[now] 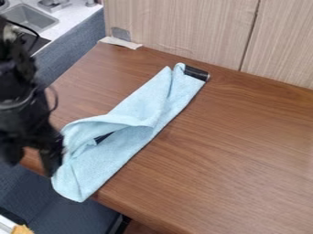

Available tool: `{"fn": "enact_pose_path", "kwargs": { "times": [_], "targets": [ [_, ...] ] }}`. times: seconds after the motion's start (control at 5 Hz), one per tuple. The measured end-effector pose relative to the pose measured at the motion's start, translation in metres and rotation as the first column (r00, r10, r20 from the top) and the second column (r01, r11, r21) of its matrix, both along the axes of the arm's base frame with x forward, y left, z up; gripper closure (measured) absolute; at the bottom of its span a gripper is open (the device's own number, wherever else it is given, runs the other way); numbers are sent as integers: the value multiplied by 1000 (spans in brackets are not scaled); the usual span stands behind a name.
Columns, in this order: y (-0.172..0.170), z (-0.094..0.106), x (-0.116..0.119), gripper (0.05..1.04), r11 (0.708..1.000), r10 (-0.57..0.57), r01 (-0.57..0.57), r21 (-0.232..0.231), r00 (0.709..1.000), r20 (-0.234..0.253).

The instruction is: Fold the cloth from the bottom to the top

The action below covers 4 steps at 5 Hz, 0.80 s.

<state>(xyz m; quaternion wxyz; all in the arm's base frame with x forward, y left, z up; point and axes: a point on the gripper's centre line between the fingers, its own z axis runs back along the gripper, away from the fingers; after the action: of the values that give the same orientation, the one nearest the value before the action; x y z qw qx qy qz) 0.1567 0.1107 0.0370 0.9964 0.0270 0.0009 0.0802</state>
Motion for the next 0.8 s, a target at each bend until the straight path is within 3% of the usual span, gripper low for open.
{"fn": "enact_pose_path", "kwargs": {
  "times": [0.4,0.8],
  "targets": [
    [15,-26,5,83,999,22,-23,-26,999,-39],
    [5,-29,21,83,998,-28,27,-65,1000,-12]
  ]
}}
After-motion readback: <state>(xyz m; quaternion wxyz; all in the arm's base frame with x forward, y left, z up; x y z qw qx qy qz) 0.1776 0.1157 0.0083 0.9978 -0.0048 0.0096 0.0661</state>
